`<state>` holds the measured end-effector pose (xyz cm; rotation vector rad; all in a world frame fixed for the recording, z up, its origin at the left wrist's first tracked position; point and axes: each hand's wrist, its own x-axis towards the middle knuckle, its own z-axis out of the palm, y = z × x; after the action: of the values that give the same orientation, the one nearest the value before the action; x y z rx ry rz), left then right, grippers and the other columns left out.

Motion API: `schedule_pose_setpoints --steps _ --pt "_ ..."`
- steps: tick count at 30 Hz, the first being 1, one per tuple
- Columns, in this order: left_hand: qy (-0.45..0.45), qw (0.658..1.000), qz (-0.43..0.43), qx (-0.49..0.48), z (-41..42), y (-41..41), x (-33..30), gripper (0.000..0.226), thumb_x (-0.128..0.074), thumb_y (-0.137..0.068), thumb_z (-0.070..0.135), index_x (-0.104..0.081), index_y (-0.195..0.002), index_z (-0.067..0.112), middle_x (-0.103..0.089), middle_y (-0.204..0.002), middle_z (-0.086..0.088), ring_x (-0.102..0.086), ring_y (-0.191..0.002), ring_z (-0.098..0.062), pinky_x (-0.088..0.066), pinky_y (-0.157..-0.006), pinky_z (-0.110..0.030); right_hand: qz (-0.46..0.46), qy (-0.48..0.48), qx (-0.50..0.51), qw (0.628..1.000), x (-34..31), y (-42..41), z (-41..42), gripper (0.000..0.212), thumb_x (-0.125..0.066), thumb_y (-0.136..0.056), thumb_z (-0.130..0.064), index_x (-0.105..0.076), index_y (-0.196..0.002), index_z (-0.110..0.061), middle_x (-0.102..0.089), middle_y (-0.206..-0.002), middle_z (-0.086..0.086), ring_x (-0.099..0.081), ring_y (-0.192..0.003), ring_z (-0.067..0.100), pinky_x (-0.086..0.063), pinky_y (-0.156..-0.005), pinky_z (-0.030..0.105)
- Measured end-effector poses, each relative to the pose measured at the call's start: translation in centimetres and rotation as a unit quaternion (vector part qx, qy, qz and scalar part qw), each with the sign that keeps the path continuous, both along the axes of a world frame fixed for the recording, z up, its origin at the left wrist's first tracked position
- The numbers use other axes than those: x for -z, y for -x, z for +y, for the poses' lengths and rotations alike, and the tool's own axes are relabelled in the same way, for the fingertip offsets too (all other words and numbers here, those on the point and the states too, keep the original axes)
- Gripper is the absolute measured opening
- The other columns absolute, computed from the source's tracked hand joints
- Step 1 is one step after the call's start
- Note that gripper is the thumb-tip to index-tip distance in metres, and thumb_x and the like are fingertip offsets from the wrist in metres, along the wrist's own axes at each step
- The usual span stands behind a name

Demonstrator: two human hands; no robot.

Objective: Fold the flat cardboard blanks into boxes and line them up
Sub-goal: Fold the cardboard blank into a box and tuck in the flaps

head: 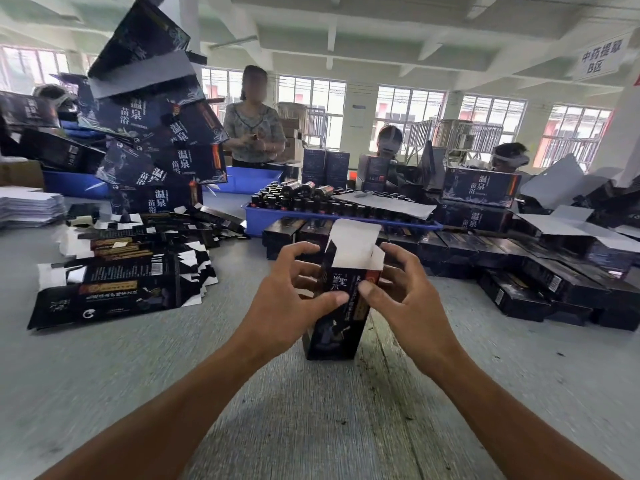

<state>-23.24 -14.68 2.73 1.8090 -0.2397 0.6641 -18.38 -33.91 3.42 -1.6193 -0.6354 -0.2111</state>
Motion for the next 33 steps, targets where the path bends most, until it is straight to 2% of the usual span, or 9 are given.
schedule_pose_setpoints --steps 3,8,11,13,16,20,24,29,33 --pt "-0.033 0.999 -0.016 -0.008 0.0 0.1 -0.1 0.064 -0.086 -0.078 0.031 -0.044 -0.111 0.066 -0.065 -0.105 0.027 -0.066 -0.095 0.000 -0.052 -0.073 -0.011 -0.020 0.006 -0.015 1.000 0.0 0.1 0.0 0.051 -0.070 -0.094 -0.018 -0.052 -0.133 -0.045 -0.069 -0.118 -0.018 -0.065 -0.107 -0.003 -0.054 -0.072 0.010" --pt "-0.052 0.998 -0.019 0.011 0.3 0.1 -0.1 0.051 -0.081 -0.079 0.040 -0.053 -0.113 0.065 -0.064 -0.106 0.027 -0.065 -0.101 -0.002 -0.058 -0.075 -0.021 -0.034 0.052 -0.031 0.998 -0.4 0.1 -0.3 0.046 -0.068 -0.095 -0.022 -0.059 -0.119 -0.060 -0.064 -0.119 -0.032 -0.062 -0.113 -0.005 -0.055 -0.081 0.015" --pt "-0.033 0.999 -0.023 0.026 0.5 0.2 -0.1 0.038 -0.073 -0.081 0.060 -0.060 -0.116 0.055 -0.065 -0.108 0.022 -0.066 -0.101 -0.006 -0.057 -0.074 -0.022 -0.027 0.047 -0.046 0.997 -0.6 0.0 -0.6 0.037 -0.065 -0.097 -0.025 -0.062 -0.123 -0.051 -0.068 -0.118 -0.026 -0.064 -0.112 -0.001 -0.055 -0.085 0.016" --pt "-0.021 0.999 -0.031 0.027 0.5 0.3 -0.3 0.032 -0.061 -0.085 0.063 -0.063 -0.113 0.047 -0.067 -0.108 0.020 -0.067 -0.099 -0.006 -0.057 -0.076 -0.026 -0.023 0.035 -0.059 0.997 -0.7 0.1 -0.6 0.031 -0.060 -0.100 -0.027 -0.064 -0.124 -0.045 -0.069 -0.120 -0.023 -0.064 -0.112 -0.001 -0.054 -0.086 0.014" --pt "0.000 0.999 -0.045 0.023 0.6 0.4 -0.7 0.019 -0.060 -0.090 0.056 -0.067 -0.102 0.044 -0.069 -0.103 0.016 -0.066 -0.099 -0.006 -0.056 -0.080 -0.028 -0.036 0.033 -0.058 0.997 -0.7 0.2 -0.4 0.028 -0.054 -0.103 -0.027 -0.067 -0.125 -0.037 -0.065 -0.127 -0.018 -0.060 -0.117 -0.002 -0.051 -0.092 0.014" --pt "0.017 0.998 -0.047 0.034 0.6 0.5 -1.0 0.010 -0.064 -0.091 0.045 -0.068 -0.097 0.039 -0.070 -0.095 0.013 -0.067 -0.092 -0.005 -0.056 -0.076 -0.025 -0.060 0.003 -0.060 0.996 -0.7 0.5 0.0 0.025 -0.056 -0.102 -0.012 -0.071 -0.119 -0.023 -0.057 -0.139 -0.018 -0.055 -0.125 -0.004 -0.050 -0.093 0.013" --pt "0.022 0.998 -0.043 0.034 0.6 0.5 -1.1 0.013 -0.063 -0.088 0.044 -0.068 -0.095 0.034 -0.070 -0.094 0.010 -0.068 -0.091 -0.011 -0.058 -0.075 -0.030 -0.055 -0.025 -0.055 0.997 -0.8 0.7 0.0 0.024 -0.061 -0.099 -0.009 -0.063 -0.108 -0.031 -0.068 -0.123 -0.020 -0.065 -0.112 0.000 -0.054 -0.086 0.013" --pt "0.019 0.999 -0.035 0.029 0.5 0.7 -1.2 0.015 -0.063 -0.087 0.045 -0.068 -0.095 0.034 -0.071 -0.097 0.011 -0.068 -0.095 -0.011 -0.058 -0.077 -0.029 -0.065 -0.027 -0.039 0.997 -1.1 1.1 0.1 0.035 -0.062 -0.093 -0.040 -0.062 -0.127 -0.037 -0.068 -0.120 -0.021 -0.064 -0.112 -0.001 -0.051 -0.083 0.009" --pt "0.028 0.998 -0.037 0.030 0.4 0.8 -1.2 0.018 -0.064 -0.087 0.041 -0.069 -0.098 0.027 -0.073 -0.097 0.008 -0.070 -0.094 -0.012 -0.059 -0.078 -0.027 -0.066 -0.036 -0.025 0.997 -1.0 1.1 0.5 0.020 -0.061 -0.099 -0.027 -0.071 -0.116 -0.028 -0.074 -0.110 -0.008 -0.069 -0.106 0.008 -0.053 -0.084 0.016"
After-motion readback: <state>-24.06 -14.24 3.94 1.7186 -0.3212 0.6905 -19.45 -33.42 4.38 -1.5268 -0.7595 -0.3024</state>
